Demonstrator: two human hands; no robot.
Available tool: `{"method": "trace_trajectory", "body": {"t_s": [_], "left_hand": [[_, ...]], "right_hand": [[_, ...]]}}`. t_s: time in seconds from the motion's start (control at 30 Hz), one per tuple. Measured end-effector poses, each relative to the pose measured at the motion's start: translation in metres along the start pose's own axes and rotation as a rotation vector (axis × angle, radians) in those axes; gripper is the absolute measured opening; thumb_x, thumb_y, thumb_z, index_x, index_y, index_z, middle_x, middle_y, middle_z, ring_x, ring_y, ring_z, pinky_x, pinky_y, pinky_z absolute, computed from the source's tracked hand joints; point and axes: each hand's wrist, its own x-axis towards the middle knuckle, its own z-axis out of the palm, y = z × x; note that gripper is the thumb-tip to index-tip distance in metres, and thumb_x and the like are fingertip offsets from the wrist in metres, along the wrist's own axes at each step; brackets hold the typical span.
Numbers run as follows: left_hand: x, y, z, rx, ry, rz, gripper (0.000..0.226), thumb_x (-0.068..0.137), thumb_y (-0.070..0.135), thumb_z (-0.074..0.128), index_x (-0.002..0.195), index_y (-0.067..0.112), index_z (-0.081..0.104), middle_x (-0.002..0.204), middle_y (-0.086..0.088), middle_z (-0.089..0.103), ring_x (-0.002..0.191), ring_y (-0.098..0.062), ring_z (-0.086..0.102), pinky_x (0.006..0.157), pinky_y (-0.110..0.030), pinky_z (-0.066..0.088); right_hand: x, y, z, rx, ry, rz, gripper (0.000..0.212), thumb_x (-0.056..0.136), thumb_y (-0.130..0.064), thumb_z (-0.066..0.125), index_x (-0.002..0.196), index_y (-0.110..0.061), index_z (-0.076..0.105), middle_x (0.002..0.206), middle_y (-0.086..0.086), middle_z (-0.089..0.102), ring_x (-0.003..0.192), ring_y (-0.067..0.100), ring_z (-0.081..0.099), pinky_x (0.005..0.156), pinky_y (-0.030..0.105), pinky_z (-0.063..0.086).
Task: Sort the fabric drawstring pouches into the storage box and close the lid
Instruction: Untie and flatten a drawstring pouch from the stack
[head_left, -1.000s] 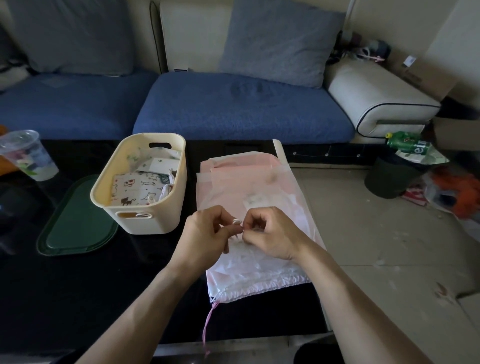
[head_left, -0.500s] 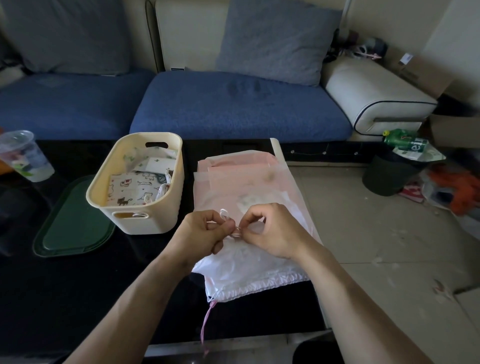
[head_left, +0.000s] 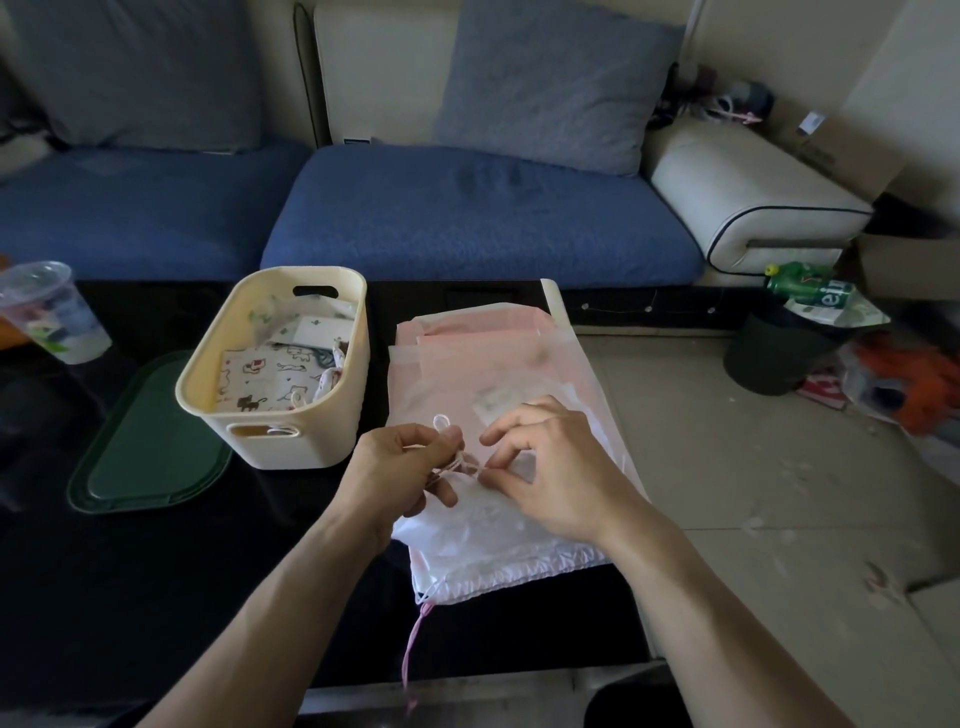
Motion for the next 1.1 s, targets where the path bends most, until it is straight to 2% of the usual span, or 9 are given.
{"method": "trace_trajectory", "body": {"t_s": [0.07, 0.17, 0.27, 0.43, 0.6, 0.77, 0.87, 0.97, 1.1], "left_hand": [[0.002, -0.001, -0.001, 0.056, 0.065, 0.041, 0.034, 0.093, 0.031, 0.069, 0.086, -0.002, 0.069, 0.077, -0.007, 0.076, 0.043, -0.015, 0.055, 0.042, -0.023, 0.032], [0.005, -0.001, -0.005, 0.195, 0.146, 0.104, 0.031, 0.092, 0.033, 0.068, 0.083, 0.004, 0.07, 0.075, -0.001, 0.076, 0.043, -0.016, 0.055, 0.044, -0.019, 0.038], [0.006, 0.0, -0.006, 0.334, 0.177, 0.164, 0.03, 0.093, 0.035, 0.067, 0.079, 0.009, 0.07, 0.071, 0.007, 0.075, 0.039, -0.012, 0.053, 0.047, -0.012, 0.042], [0.008, -0.003, -0.006, 0.394, 0.225, 0.198, 0.026, 0.093, 0.033, 0.068, 0.077, 0.012, 0.071, 0.07, 0.008, 0.074, 0.043, -0.016, 0.06, 0.049, -0.015, 0.049], [0.011, 0.0, -0.011, 0.285, 0.177, 0.146, 0.026, 0.093, 0.031, 0.068, 0.086, 0.006, 0.07, 0.075, 0.003, 0.076, 0.045, -0.014, 0.06, 0.046, -0.018, 0.043], [0.014, 0.009, -0.029, 0.079, -0.102, -0.005, 0.04, 0.078, 0.034, 0.072, 0.099, -0.001, 0.067, 0.095, -0.011, 0.076, 0.06, -0.017, 0.067, 0.048, -0.024, 0.04], [0.014, 0.013, -0.04, 0.037, -0.277, -0.033, 0.05, 0.07, 0.036, 0.079, 0.099, -0.003, 0.064, 0.103, -0.015, 0.075, 0.064, -0.018, 0.069, 0.046, -0.02, 0.043], [0.015, 0.013, -0.048, -0.018, -0.368, -0.032, 0.055, 0.058, 0.033, 0.092, 0.091, 0.001, 0.063, 0.105, -0.02, 0.073, 0.063, -0.018, 0.07, 0.044, -0.019, 0.041], [0.009, 0.019, -0.04, 0.203, -0.246, 0.001, 0.044, 0.071, 0.018, 0.086, 0.094, -0.011, 0.063, 0.08, -0.023, 0.072, 0.051, -0.016, 0.065, 0.043, -0.02, 0.042]], "right_hand": [[-0.005, -0.003, -0.005, 0.025, -0.099, 0.067, 0.015, 0.081, -0.034, 0.081, 0.069, -0.033, 0.073, 0.116, -0.024, 0.06, 0.121, 0.003, 0.045, 0.106, 0.044, 0.039], [-0.01, -0.008, -0.013, 0.006, -0.244, 0.118, 0.018, 0.081, -0.031, 0.08, 0.065, -0.031, 0.071, 0.13, -0.024, 0.053, 0.129, 0.002, 0.041, 0.111, 0.038, 0.036], [-0.012, -0.012, -0.021, -0.051, -0.372, 0.152, 0.013, 0.078, -0.025, 0.079, 0.066, -0.025, 0.074, 0.137, -0.027, 0.052, 0.128, -0.003, 0.04, 0.107, 0.033, 0.034], [-0.014, -0.01, -0.025, -0.071, -0.509, 0.228, 0.013, 0.072, -0.027, 0.077, 0.062, -0.024, 0.068, 0.142, -0.025, 0.05, 0.128, 0.002, 0.048, 0.102, 0.036, 0.044], [-0.016, -0.003, -0.029, -0.066, -0.362, 0.246, 0.014, 0.077, -0.026, 0.077, 0.066, -0.022, 0.069, 0.138, -0.02, 0.055, 0.124, 0.003, 0.051, 0.099, 0.032, 0.04], [-0.019, 0.008, -0.037, 0.22, -0.066, 0.221, 0.013, 0.08, -0.023, 0.082, 0.07, -0.028, 0.075, 0.119, -0.025, 0.065, 0.113, -0.009, 0.057, 0.101, 0.025, 0.043], [-0.019, 0.011, -0.041, 0.417, -0.098, 0.284, 0.012, 0.077, -0.018, 0.079, 0.067, -0.025, 0.074, 0.119, -0.023, 0.068, 0.119, -0.006, 0.057, 0.106, 0.037, 0.044], [-0.02, 0.014, -0.046, 0.506, -0.165, 0.334, 0.009, 0.068, -0.021, 0.068, 0.06, -0.024, 0.07, 0.118, -0.019, 0.07, 0.118, -0.003, 0.059, 0.107, 0.038, 0.041], [-0.02, 0.019, -0.053, 0.505, -0.315, 0.365, 0.01, 0.066, -0.021, 0.061, 0.057, -0.019, 0.065, 0.12, -0.019, 0.07, 0.116, 0.0, 0.06, 0.105, 0.039, 0.039]]}}
